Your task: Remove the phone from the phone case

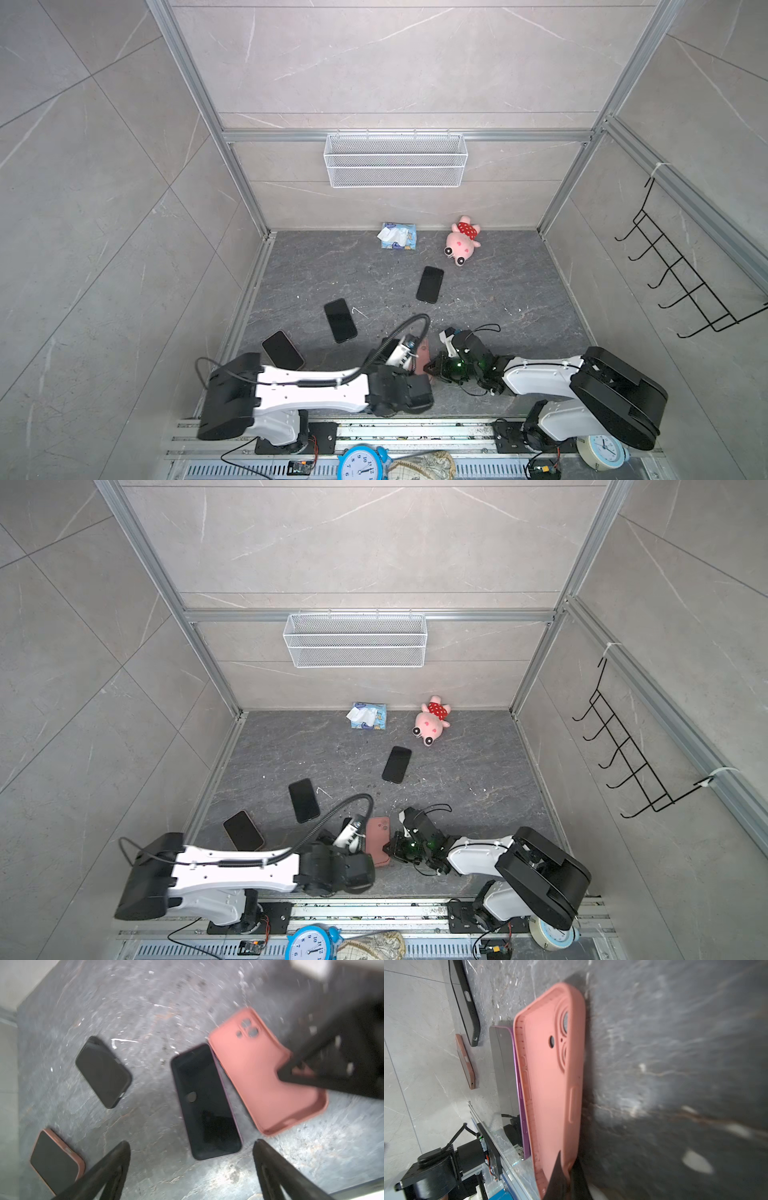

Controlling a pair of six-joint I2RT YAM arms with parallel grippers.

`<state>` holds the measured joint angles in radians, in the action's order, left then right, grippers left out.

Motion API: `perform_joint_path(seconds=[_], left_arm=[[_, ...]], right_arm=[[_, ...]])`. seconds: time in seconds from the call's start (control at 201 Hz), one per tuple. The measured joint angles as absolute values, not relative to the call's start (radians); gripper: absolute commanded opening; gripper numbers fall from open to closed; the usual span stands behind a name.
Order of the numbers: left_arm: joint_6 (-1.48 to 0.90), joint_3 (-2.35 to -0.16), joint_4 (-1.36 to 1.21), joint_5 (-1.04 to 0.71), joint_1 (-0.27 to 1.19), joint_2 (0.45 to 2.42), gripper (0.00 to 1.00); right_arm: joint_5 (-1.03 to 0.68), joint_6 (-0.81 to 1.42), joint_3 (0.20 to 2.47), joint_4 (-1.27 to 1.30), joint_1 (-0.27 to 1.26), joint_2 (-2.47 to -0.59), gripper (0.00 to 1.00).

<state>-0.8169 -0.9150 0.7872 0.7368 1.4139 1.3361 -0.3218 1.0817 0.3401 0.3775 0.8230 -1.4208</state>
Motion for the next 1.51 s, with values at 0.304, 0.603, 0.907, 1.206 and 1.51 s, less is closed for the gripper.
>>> perform_joint_path(seconds=[0.304, 0.603, 0.907, 1.206, 1.51], left_arm=[[-0.836, -0.792, 0.789, 0.613, 1.015, 0.97, 0.98], [-0.755, -0.726, 0.725, 0.379, 0.625, 1.008, 0.99], [-0.663, -0.804, 0.588, 0.188, 0.422, 1.341, 0.99], [-0.601, -0.971, 0.529, 0.071, 0.292, 1.604, 0.99], [-0.571, -1.122, 0.552, 0.054, 0.255, 1.771, 0.97]], right_arm=[[-0.257, 1.1, 0.479, 0.424, 0.931, -1.575, 0.0], [-0.224, 1.075, 0.558, 0.405, 0.963, -1.629, 0.52], [-0.065, 0.916, 0.614, 0.017, 0.966, -1.396, 0.99], [-0.01, 0.775, 0.737, -0.223, 0.966, -1.334, 0.99], [-0.02, 0.686, 0.864, -0.266, 0.966, -1.417, 0.99]])
